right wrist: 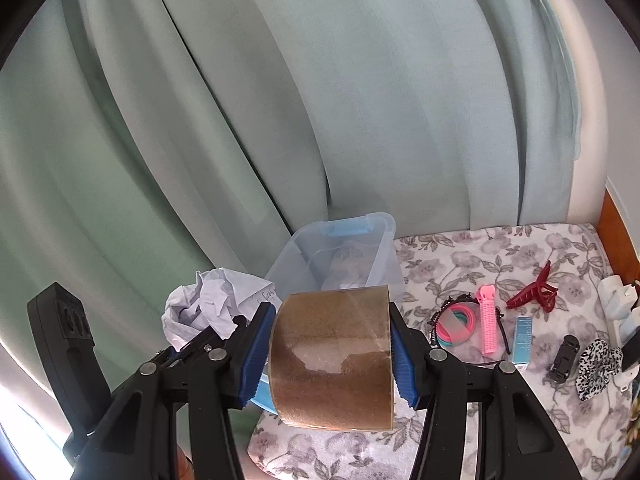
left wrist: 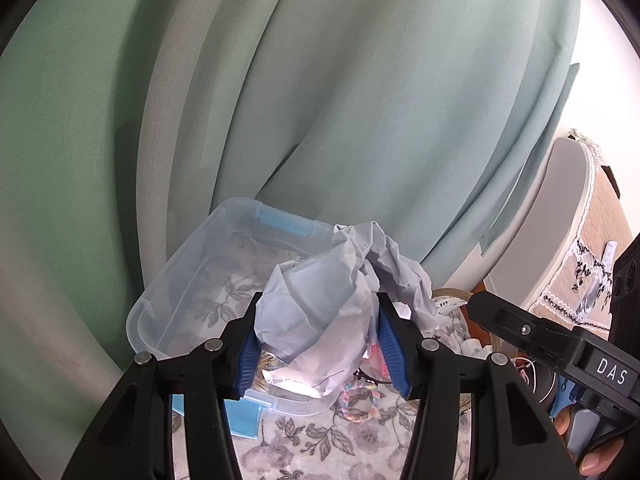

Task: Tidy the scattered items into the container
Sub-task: 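Lift and carry the paper and tape roll over the clear box with both tools, then open both tools to drop the paper and tape roll into the box, then move both open tools back toward the remaining items on the bed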

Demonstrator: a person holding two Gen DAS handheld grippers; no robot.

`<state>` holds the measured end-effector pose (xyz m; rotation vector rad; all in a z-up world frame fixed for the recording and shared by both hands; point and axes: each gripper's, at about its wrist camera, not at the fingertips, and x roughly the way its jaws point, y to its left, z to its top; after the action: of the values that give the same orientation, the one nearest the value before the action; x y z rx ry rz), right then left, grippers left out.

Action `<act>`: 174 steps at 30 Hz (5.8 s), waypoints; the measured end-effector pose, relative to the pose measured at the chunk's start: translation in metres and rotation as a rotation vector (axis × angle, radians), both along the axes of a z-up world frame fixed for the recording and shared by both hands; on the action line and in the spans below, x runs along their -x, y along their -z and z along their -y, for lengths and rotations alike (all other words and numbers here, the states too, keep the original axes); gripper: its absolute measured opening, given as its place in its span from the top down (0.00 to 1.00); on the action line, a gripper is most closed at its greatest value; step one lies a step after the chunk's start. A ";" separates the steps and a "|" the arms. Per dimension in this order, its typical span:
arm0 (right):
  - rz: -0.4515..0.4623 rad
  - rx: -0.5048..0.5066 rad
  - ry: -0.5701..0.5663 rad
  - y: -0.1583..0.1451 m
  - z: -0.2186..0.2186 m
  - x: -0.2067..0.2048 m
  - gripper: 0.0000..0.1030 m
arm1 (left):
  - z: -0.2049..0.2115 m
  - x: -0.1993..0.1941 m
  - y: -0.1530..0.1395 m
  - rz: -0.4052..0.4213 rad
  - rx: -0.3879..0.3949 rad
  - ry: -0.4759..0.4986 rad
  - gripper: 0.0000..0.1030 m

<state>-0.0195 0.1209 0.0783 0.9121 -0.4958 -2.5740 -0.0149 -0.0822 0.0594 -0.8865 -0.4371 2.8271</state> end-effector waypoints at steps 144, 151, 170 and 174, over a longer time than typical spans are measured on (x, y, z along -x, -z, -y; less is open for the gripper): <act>-0.075 -0.092 0.323 0.055 -0.123 -0.041 0.00 | -0.127 -0.002 0.030 0.170 0.206 0.153 0.32; 0.037 -0.101 0.381 0.091 -0.147 -0.042 0.00 | -0.144 0.003 0.048 0.210 0.205 0.179 0.32; 0.248 -0.073 0.540 0.176 -0.203 -0.030 0.00 | -0.216 0.038 0.114 0.291 0.279 0.337 0.32; 0.285 -0.052 0.545 0.192 -0.209 -0.025 0.00 | -0.229 0.050 0.129 0.311 0.298 0.356 0.32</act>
<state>0.0057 0.3297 -0.1134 1.3256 -0.8624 -2.9532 -0.0650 0.1468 -0.0700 -1.3197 0.1110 2.4667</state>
